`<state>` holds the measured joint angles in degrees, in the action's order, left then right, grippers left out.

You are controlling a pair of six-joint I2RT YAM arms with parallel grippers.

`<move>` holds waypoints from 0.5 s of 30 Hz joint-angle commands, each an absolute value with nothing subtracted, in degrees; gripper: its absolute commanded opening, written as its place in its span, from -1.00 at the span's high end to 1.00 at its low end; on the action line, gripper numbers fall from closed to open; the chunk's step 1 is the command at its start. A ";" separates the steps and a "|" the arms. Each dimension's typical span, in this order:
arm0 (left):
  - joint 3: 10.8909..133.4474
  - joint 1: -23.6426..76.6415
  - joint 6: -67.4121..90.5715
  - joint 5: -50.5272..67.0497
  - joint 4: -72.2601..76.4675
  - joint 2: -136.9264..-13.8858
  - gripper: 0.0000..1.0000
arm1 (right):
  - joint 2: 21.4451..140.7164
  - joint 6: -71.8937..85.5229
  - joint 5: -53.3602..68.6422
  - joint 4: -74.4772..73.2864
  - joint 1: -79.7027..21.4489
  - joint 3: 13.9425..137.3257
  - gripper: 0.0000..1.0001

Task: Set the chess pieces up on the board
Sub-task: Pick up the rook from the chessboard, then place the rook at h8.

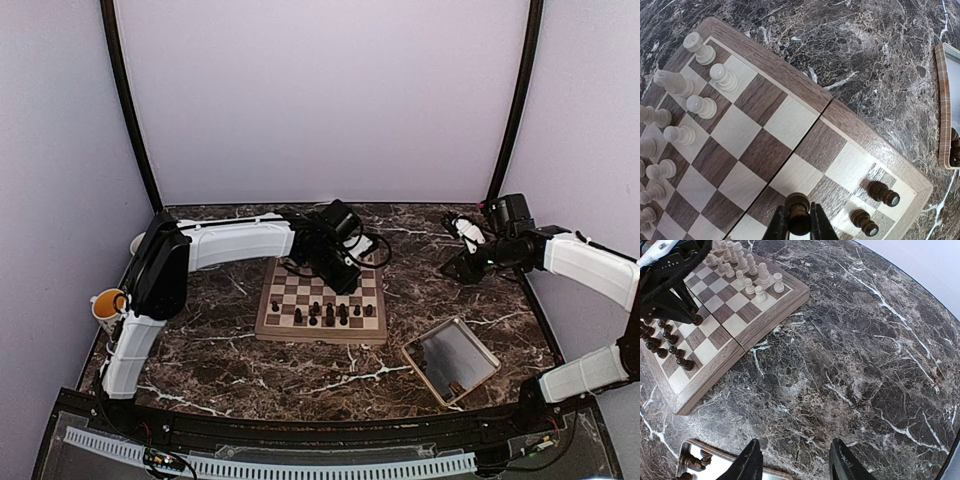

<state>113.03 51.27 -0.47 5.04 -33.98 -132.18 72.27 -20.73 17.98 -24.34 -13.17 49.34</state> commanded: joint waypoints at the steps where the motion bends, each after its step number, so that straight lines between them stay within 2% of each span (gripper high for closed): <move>1: 111.60 51.15 -3.82 1.86 -36.53 -123.37 0.86 | 72.25 -21.18 18.28 -22.51 -12.85 48.46 0.08; 6: 105.57 50.89 -5.76 -0.51 -37.25 -116.16 0.86 | 72.66 -21.18 18.75 -22.50 -12.83 48.43 0.08; 15: 86.88 50.85 -3.57 -0.17 -35.45 -101.06 0.86 | 73.25 -21.42 19.51 -22.50 -12.78 48.34 0.08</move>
<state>93.69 51.11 -4.27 0.45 -35.05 -106.89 72.55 -20.78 18.44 -23.97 -13.17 48.82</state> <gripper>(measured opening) 0.139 0.461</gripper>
